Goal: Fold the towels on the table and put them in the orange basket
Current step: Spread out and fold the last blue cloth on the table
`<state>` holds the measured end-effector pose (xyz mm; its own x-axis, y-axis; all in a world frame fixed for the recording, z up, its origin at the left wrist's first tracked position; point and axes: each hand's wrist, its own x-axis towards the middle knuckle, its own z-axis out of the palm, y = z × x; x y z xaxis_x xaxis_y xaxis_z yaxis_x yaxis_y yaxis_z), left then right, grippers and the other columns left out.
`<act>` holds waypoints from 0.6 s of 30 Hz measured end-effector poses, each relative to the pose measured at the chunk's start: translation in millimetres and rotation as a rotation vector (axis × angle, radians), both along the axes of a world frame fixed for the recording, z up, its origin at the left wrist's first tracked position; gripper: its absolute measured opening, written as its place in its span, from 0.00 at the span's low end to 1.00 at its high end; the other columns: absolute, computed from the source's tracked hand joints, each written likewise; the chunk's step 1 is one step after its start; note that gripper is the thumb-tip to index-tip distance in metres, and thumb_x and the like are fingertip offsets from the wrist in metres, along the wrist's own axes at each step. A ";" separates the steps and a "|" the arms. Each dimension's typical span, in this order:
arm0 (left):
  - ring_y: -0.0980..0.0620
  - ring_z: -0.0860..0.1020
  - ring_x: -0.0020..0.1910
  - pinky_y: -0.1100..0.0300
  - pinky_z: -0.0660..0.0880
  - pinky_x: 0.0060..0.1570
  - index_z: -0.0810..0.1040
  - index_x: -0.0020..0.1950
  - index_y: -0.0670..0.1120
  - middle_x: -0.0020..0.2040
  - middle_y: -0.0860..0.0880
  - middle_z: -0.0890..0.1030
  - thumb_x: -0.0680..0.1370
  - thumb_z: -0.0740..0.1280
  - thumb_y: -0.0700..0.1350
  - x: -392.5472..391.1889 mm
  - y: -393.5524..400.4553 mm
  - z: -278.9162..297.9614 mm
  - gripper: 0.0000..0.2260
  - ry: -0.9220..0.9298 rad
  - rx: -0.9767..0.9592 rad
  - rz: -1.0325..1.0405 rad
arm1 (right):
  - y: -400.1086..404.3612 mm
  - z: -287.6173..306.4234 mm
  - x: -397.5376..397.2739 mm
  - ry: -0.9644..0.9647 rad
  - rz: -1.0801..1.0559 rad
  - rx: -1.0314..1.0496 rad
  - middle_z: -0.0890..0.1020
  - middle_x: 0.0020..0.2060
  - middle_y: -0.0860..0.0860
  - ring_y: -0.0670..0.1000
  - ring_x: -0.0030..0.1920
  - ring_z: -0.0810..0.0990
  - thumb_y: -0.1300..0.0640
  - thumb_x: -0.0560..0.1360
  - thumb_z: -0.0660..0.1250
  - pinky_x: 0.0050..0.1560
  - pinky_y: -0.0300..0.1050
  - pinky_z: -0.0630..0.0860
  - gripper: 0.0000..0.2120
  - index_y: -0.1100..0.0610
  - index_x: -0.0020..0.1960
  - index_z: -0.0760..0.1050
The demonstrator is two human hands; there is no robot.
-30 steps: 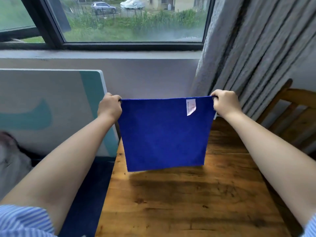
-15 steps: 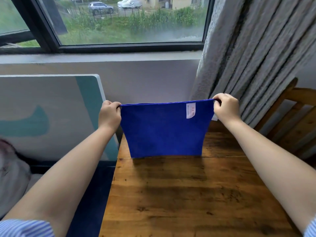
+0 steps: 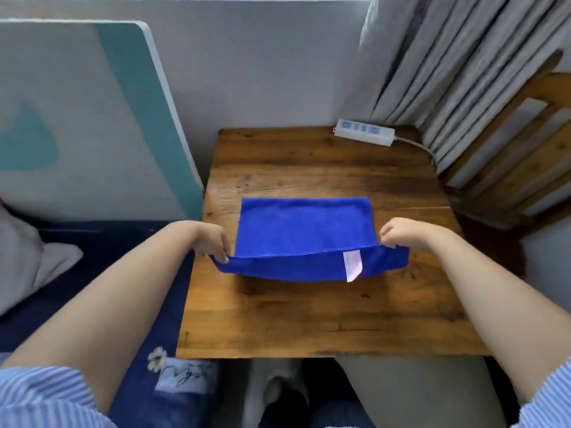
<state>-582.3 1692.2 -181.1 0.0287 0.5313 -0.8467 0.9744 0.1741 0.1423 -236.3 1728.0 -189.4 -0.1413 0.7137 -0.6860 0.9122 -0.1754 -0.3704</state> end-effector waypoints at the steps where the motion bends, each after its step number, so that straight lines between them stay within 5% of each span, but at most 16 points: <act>1: 0.52 0.72 0.45 0.63 0.73 0.44 0.76 0.59 0.43 0.45 0.50 0.73 0.76 0.66 0.42 3.1 -4.9 -6.8 0.12 0.016 -0.055 -0.014 | -7.2 -6.8 0.2 -0.026 -0.010 -0.079 0.62 0.28 0.53 0.52 0.32 0.61 0.69 0.66 0.55 0.30 0.40 0.60 0.13 0.57 0.27 0.61; 7: 0.50 0.71 0.52 0.61 0.73 0.51 0.73 0.64 0.42 0.57 0.46 0.73 0.79 0.62 0.42 4.7 -12.7 -38.2 0.14 -0.049 -0.070 0.119 | -18.3 -39.8 4.3 0.017 -0.155 -0.055 0.69 0.32 0.53 0.54 0.36 0.68 0.67 0.70 0.58 0.35 0.43 0.72 0.13 0.57 0.29 0.68; 12: 0.50 0.73 0.45 0.60 0.72 0.43 0.78 0.52 0.40 0.45 0.47 0.76 0.78 0.62 0.42 -0.5 10.0 -63.3 0.08 -0.242 0.319 0.349 | -4.5 -68.4 14.8 0.065 -0.318 0.309 0.77 0.39 0.56 0.53 0.41 0.72 0.66 0.72 0.59 0.38 0.42 0.66 0.09 0.65 0.38 0.76; 18: 0.52 0.73 0.35 0.63 0.70 0.36 0.74 0.34 0.43 0.34 0.47 0.75 0.77 0.62 0.35 2.5 42.2 -86.7 0.12 -0.647 0.440 0.818 | 14.7 -95.3 26.1 0.189 -0.505 0.524 0.75 0.35 0.57 0.53 0.39 0.70 0.67 0.72 0.58 0.34 0.42 0.64 0.09 0.62 0.35 0.73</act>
<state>-579.8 1734.4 -267.8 -0.0994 0.8397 -0.5339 0.3122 0.5358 0.7845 -210.2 1742.8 -284.7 0.2079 0.9495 -0.2350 0.6801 -0.3130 -0.6629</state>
